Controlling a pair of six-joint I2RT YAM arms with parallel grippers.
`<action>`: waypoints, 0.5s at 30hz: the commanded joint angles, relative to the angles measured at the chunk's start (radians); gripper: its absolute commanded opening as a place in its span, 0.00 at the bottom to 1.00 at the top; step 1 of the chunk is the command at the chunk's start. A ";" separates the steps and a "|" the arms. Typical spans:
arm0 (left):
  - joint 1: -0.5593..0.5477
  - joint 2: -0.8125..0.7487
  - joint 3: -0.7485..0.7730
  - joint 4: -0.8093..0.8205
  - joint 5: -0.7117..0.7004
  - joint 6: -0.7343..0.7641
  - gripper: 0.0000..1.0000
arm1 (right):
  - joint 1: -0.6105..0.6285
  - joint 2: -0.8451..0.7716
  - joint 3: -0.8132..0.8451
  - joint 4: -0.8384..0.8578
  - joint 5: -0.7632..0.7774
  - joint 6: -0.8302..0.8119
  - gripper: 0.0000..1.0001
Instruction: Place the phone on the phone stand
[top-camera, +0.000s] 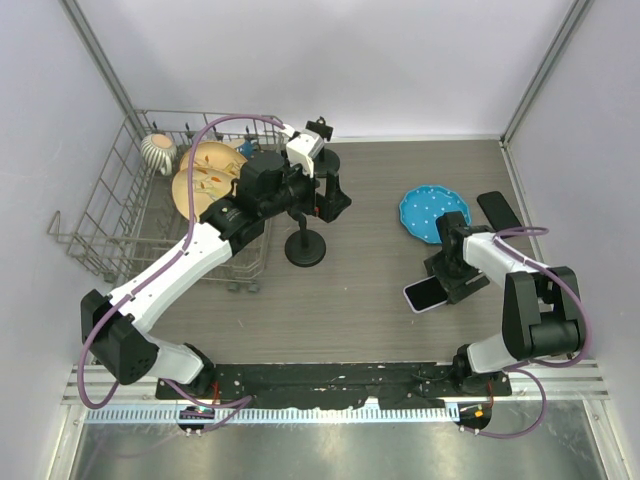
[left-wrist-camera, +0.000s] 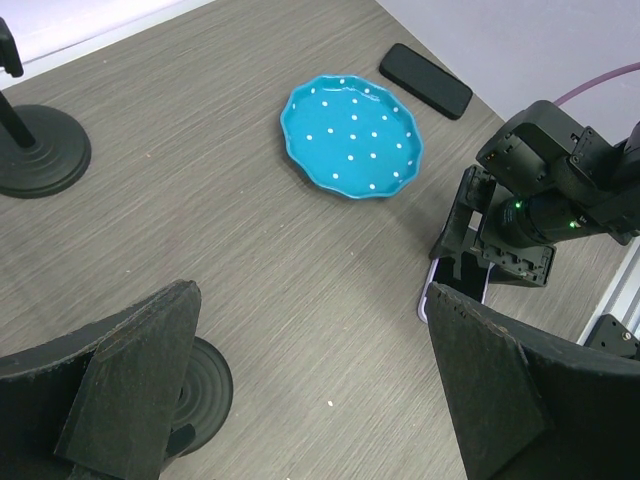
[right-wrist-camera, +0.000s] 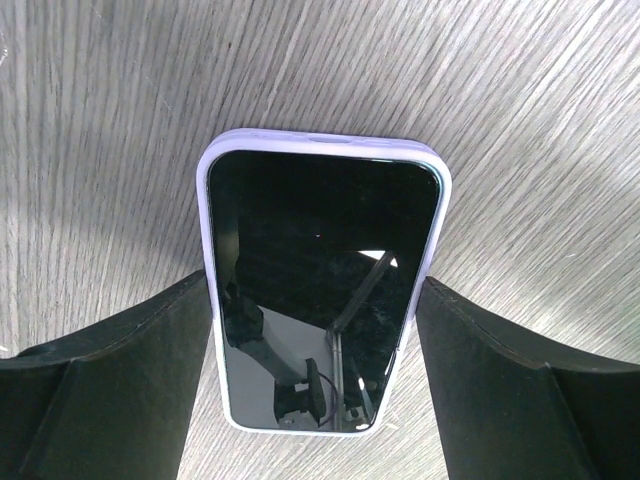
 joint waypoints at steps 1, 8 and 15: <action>0.002 -0.024 0.028 0.006 -0.012 0.022 1.00 | 0.005 0.017 -0.008 0.027 0.046 0.066 0.79; 0.003 -0.024 0.029 0.005 -0.015 0.020 1.00 | 0.006 0.066 -0.065 0.084 0.011 0.078 0.55; 0.003 -0.036 0.029 0.020 0.036 -0.010 1.00 | 0.024 -0.012 -0.074 0.216 -0.015 -0.095 0.01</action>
